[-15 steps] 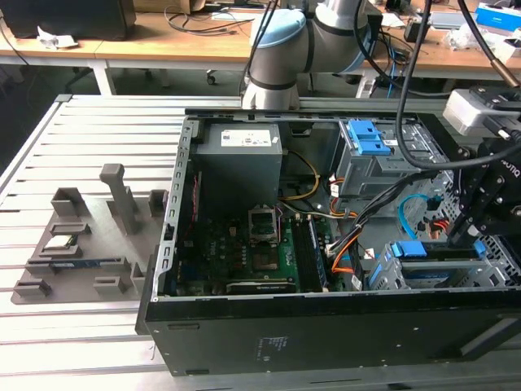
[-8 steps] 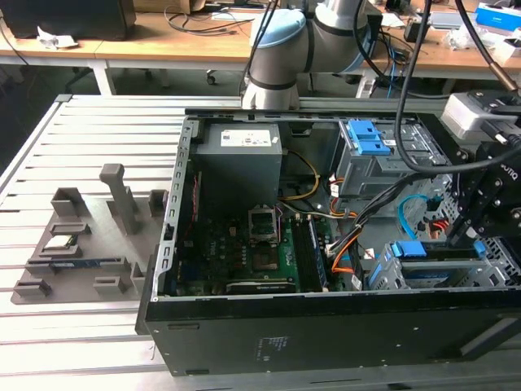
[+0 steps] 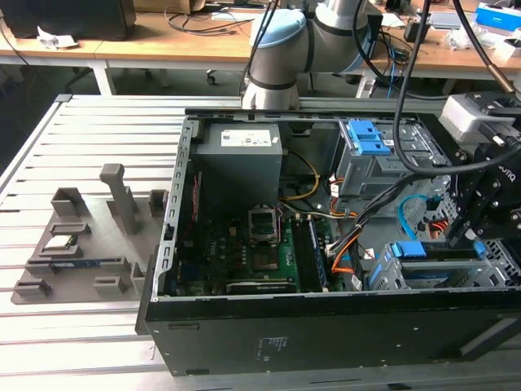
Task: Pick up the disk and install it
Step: 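Insert the first disk wire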
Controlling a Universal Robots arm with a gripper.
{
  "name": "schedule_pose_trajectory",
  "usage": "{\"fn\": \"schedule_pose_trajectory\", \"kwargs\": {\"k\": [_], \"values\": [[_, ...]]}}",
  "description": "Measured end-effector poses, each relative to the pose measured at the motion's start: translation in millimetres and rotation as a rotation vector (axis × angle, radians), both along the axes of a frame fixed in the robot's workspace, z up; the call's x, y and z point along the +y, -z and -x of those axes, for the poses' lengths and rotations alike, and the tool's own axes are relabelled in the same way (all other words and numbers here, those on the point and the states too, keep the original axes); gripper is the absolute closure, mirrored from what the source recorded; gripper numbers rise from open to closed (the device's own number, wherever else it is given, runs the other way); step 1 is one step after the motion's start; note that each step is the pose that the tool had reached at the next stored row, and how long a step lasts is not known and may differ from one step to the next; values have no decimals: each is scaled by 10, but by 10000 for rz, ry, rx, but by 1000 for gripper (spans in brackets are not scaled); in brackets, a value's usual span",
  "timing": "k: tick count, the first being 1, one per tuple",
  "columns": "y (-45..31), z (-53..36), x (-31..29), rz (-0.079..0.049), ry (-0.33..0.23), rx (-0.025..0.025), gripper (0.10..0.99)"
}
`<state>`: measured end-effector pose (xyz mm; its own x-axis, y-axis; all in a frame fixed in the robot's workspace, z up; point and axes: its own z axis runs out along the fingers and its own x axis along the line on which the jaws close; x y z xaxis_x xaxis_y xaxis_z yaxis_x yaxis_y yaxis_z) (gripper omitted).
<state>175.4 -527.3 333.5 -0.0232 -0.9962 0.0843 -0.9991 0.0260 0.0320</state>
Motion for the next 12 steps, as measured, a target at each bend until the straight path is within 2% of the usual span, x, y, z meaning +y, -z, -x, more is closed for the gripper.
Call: {"fn": "schedule_pose_trajectory", "kwargs": {"k": [1,2,6,8,9,10,12], "values": [[0,0,-1,5,0,-4,910],[-8,-1,-1,20,-2,-6,784],[-130,-1,20,19,-2,-6,784],[-142,0,27,14,-2,-5,796],[-152,1,28,18,-3,-6,929],[-182,5,31,19,-2,-7,980],[-249,6,31,19,-2,-9,980]]}}
